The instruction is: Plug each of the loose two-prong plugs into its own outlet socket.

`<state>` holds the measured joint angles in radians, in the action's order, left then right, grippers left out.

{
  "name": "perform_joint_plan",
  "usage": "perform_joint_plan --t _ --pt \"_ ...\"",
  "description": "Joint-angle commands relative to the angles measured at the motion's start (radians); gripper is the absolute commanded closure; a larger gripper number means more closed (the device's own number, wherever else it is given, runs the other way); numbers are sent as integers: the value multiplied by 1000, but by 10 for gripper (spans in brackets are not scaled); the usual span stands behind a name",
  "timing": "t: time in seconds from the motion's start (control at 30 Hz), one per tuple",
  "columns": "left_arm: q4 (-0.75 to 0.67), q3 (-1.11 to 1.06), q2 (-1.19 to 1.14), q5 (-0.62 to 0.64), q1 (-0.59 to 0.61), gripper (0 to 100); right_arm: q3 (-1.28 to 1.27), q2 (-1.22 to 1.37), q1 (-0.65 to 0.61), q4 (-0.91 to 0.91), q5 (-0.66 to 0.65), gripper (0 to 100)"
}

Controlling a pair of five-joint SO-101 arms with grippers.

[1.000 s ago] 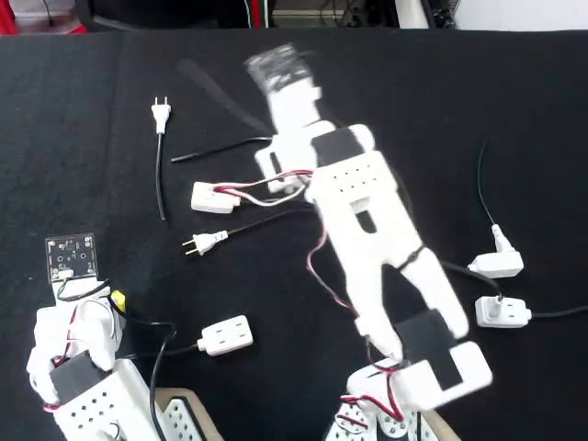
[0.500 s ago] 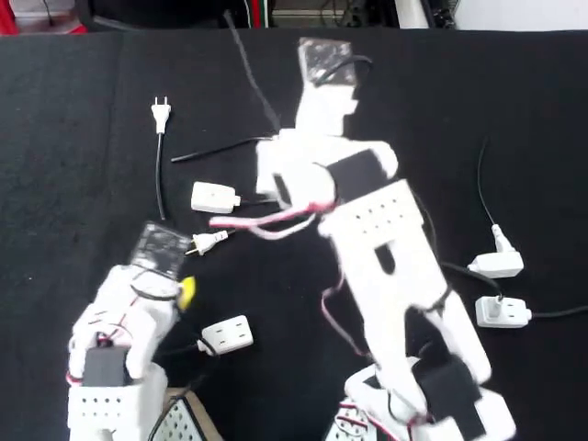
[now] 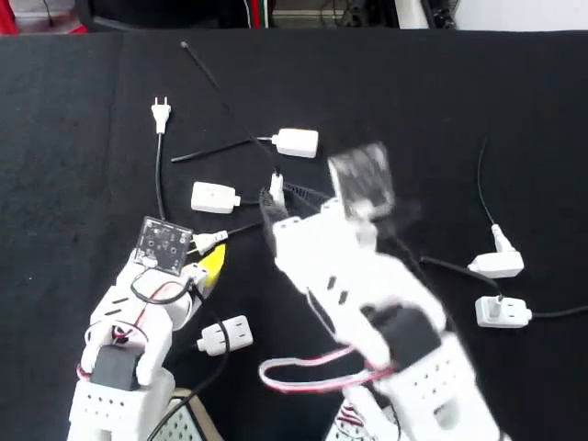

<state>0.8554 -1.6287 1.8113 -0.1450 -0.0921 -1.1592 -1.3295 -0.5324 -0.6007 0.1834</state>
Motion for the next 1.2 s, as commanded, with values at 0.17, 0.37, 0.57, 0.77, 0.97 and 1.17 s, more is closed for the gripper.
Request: perform_joint_plan --t 0.17,0.37,0.57,0.77,0.97,1.17 --pt "-14 133 11 172 -51 755 -507 -489 -75 367 69 987" --pt "-14 133 11 172 -174 755 -526 -526 -109 311 183 987" --pt "-15 148 11 172 -217 755 -526 -533 -169 261 216 987" --pt "-14 154 11 172 -216 755 -522 -533 -170 222 218 987" --pt "-14 154 11 172 -214 755 -515 -533 -164 137 218 987" --pt "-21 159 11 173 -145 755 -446 -533 -166 2 253 987"
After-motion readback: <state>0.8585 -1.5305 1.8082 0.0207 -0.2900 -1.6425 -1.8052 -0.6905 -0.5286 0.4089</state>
